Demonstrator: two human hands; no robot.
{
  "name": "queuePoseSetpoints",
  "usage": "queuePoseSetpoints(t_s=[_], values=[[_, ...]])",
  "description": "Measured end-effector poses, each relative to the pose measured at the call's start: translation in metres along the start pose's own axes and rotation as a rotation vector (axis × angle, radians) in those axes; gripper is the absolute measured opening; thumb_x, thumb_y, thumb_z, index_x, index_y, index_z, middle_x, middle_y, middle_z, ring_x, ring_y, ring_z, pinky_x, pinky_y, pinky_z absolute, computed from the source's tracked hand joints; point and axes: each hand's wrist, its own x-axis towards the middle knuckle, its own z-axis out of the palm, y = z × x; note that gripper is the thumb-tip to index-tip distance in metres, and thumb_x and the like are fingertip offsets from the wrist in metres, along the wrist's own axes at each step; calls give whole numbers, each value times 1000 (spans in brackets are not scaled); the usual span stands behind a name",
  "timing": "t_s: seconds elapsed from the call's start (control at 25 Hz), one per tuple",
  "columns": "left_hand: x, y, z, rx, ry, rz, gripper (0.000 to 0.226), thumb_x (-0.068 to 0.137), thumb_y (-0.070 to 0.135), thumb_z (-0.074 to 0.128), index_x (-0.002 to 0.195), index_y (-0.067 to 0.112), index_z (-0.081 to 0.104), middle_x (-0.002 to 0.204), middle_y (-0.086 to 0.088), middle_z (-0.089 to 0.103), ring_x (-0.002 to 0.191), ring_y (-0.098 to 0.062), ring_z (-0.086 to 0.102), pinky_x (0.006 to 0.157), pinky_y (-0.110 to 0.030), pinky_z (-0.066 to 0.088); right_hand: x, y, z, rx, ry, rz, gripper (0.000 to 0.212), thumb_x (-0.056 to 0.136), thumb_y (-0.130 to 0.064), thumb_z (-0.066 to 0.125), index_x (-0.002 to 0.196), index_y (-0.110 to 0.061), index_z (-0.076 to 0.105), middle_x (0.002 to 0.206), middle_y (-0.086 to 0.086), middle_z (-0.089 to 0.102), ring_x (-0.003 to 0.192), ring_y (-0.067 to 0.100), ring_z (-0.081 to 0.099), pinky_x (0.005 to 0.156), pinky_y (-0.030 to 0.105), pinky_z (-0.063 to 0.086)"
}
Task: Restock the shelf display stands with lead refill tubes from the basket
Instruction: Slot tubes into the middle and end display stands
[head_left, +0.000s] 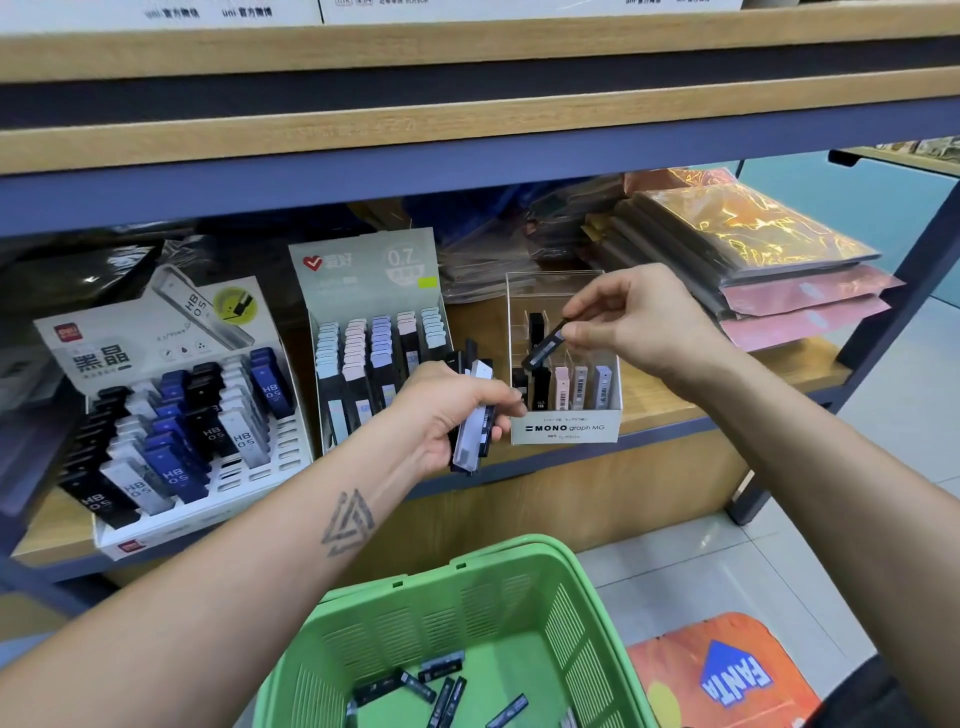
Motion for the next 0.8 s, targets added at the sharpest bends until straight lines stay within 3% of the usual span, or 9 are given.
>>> queuePoseSetpoints(t_s=[0.12, 0.28, 0.6, 0.8], values=[[-1, -2, -5, 45, 9, -33, 24, 80, -7, 74, 98, -19, 65, 88, -31, 72, 51, -20, 58, 48, -25, 52, 4, -4, 1, -259, 15, -72, 13, 85, -10, 79, 97, -15, 78, 86, -3, 74, 78, 9, 71, 72, 20, 56], [-4, -1, -10, 75, 1, -45, 10, 80, -7, 74, 85, -12, 66, 87, -30, 72, 52, -20, 58, 46, -24, 51, 4, -4, 15, -465, -25, -140, 12, 88, -14, 78, 99, -18, 79, 88, -6, 71, 80, 4, 65, 69, 13, 46], [-9, -1, -16, 88, -1, -42, 10, 80, -9, 72, 74, -7, 65, 81, -29, 70, 52, -22, 57, 50, -27, 51, 4, 11, 50, -622, -35, -195, 12, 88, -9, 72, 96, -14, 79, 93, 4, 73, 89, 23, 68, 82, 38, 56], [-11, -1, -17, 88, 1, -43, 12, 80, -10, 72, 71, -7, 64, 79, -28, 69, 52, -22, 57, 50, -27, 51, 3, 14, 62, -767, -84, -218, 17, 89, -8, 63, 96, -13, 78, 96, 8, 72, 92, 30, 66, 78, 40, 55]])
